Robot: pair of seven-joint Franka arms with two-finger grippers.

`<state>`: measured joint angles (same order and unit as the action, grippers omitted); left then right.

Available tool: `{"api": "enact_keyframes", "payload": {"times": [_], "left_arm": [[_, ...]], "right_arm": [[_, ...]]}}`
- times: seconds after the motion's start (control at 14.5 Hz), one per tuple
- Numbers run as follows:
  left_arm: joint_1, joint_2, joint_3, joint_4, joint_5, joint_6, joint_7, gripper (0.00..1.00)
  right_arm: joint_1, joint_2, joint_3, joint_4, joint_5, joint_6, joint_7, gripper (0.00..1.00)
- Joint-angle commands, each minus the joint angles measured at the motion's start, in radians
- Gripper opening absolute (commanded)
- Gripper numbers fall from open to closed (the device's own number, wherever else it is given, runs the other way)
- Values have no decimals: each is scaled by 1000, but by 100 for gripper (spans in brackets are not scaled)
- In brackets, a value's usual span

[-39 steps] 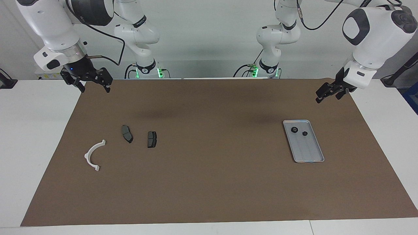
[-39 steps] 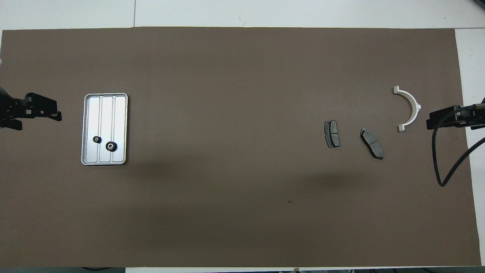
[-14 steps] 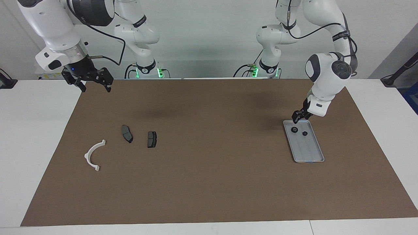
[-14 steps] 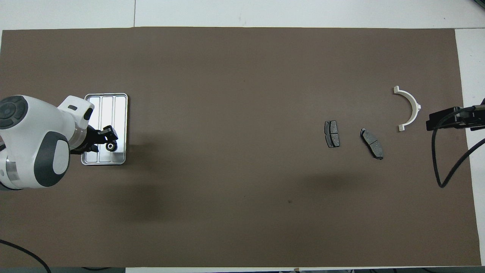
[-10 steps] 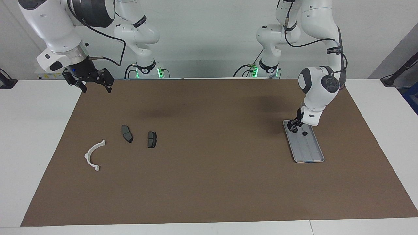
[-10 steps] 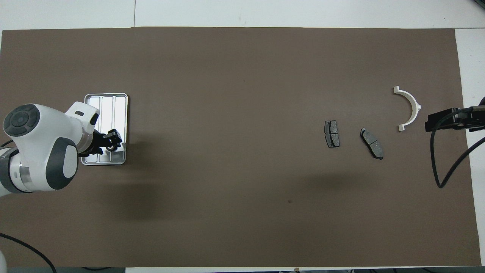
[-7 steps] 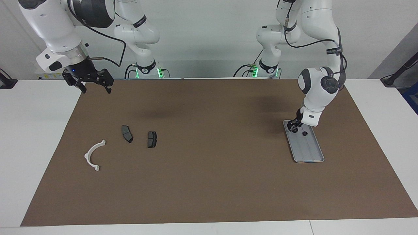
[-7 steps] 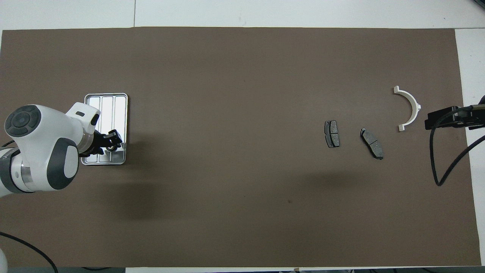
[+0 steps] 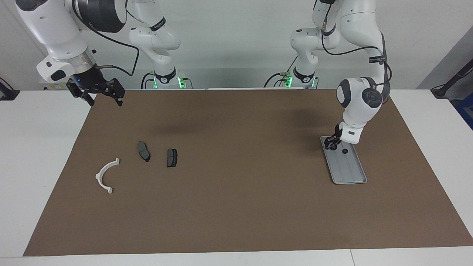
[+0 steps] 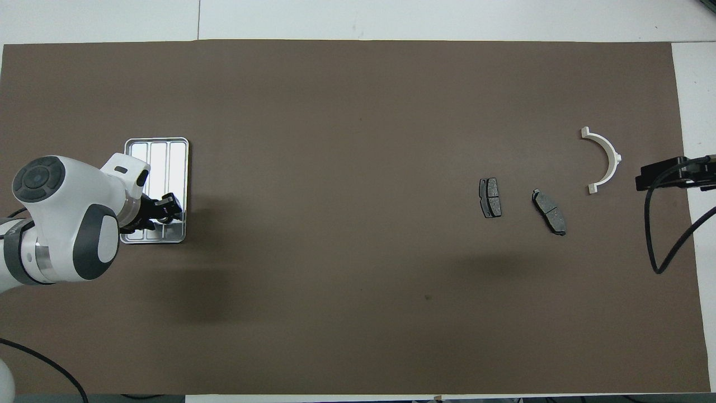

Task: Place bearing gear from tray to pile
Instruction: 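Reach the left gripper down to the tray and grasp a bearing gear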

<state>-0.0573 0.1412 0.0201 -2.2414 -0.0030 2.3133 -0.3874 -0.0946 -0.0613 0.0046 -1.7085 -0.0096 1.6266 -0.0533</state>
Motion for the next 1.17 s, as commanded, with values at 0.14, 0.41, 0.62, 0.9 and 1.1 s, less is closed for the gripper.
{"api": "enact_keyframes", "payload": {"times": [0.14, 0.41, 0.62, 0.9, 1.1], "left_arm": [[1, 0, 3, -20, 21, 47, -21, 59], [1, 8, 3, -20, 20, 54, -22, 59], [1, 6, 3, -23, 20, 54, -25, 50], [1, 8, 4, -23, 20, 57, -13, 18], [1, 11, 4, 0, 21, 41, -14, 0]], "right_arm": [[-19, -26, 9, -37, 0, 29, -33, 100], [-11, -25, 9, -33, 3, 30, -30, 100], [-10, -23, 11, -36, 5, 45, -28, 100], [-10, -20, 11, -37, 5, 59, -28, 100], [-17, -20, 11, -37, 5, 59, -36, 100]]}}
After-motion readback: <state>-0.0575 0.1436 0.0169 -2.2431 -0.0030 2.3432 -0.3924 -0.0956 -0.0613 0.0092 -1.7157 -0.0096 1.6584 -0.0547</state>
